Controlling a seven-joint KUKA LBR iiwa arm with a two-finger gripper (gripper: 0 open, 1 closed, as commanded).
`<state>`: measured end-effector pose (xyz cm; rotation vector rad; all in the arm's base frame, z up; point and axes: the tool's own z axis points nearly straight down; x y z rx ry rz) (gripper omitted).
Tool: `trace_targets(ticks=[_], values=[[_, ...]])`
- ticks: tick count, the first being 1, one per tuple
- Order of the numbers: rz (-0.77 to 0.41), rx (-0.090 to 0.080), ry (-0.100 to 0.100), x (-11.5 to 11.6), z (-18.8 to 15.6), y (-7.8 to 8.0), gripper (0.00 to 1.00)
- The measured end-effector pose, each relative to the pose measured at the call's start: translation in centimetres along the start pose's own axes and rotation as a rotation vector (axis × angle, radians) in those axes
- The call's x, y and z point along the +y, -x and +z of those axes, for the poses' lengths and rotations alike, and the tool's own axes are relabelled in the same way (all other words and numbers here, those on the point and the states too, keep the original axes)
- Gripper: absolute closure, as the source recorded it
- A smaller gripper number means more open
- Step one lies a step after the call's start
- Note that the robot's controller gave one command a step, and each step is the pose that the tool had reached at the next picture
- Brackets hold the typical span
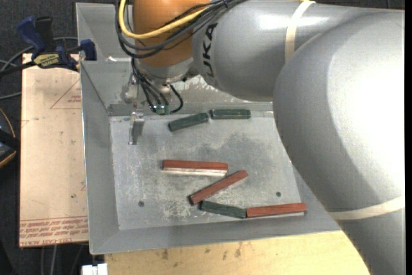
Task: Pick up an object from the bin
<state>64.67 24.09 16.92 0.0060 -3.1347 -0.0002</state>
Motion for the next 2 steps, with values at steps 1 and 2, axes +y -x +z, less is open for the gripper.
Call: trace_targets(ticks=[1, 2], values=[[0.003, -0.008, 0.002, -0.1, -0.6, 0.2, 0.00], [-0.158, -0.011, 0.004, -2.8, 1.1, -0.7, 0.00]])
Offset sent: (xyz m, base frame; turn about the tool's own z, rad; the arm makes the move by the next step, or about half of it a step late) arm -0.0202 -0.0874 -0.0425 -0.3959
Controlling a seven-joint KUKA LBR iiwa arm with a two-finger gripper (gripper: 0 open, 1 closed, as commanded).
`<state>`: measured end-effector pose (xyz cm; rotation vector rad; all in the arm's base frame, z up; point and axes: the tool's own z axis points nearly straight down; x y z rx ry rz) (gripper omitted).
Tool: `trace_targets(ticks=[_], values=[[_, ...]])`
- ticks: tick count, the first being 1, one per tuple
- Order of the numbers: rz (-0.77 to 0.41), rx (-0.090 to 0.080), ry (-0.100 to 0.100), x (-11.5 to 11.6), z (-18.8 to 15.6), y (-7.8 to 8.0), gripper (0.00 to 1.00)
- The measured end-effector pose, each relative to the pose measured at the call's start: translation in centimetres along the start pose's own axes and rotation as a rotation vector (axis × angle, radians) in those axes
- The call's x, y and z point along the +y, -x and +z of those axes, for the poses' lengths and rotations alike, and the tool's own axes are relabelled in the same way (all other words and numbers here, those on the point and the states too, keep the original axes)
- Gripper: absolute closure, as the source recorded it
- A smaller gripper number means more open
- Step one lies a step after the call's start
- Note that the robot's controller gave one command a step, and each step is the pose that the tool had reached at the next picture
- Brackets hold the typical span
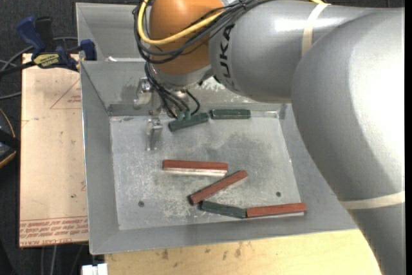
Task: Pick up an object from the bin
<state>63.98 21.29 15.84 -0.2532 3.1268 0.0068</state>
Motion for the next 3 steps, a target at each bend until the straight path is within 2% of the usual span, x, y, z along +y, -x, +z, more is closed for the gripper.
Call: trace_targets(ticks=[1, 2, 3], values=[[-0.154, 0.002, -0.005, -2.4, 3.7, -1.3, 0.00], [0.012, 0.007, -0.002, -4.2, 5.0, -2.8, 0.00], [-0.175, -0.014, 0.000, -5.5, 7.8, -5.6, 1.00]])
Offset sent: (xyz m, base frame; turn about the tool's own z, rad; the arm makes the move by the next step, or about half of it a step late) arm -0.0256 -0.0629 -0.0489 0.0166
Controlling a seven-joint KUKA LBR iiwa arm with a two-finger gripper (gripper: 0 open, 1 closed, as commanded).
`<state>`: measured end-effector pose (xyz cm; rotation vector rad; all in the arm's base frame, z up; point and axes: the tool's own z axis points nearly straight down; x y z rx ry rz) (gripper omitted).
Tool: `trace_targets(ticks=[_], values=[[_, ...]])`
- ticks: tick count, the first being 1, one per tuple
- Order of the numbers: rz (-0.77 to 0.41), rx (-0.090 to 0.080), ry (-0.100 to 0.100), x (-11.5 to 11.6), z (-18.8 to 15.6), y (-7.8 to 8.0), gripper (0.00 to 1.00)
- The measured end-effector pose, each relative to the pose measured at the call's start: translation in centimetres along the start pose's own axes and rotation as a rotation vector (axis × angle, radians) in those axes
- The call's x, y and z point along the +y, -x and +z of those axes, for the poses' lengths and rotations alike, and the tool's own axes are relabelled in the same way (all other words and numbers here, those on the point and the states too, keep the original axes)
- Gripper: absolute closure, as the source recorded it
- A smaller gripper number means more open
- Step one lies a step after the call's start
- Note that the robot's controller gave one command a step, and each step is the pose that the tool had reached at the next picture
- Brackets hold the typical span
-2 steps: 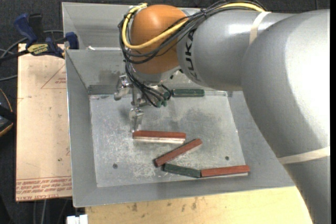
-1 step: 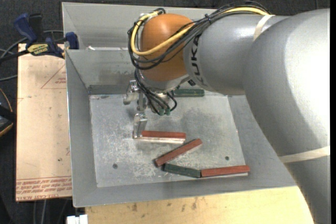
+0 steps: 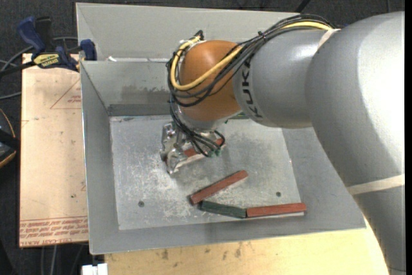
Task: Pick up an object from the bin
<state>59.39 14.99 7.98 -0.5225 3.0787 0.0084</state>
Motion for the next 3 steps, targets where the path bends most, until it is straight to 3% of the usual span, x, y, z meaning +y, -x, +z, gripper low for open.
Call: trace_targets(ticks=[2, 3], values=[[0.003, 0.004, -0.008, 0.8, 0.0, 0.2, 1.00], [-0.110, 0.011, -0.001, 2.5, -16.3, 3.1, 1.00]])
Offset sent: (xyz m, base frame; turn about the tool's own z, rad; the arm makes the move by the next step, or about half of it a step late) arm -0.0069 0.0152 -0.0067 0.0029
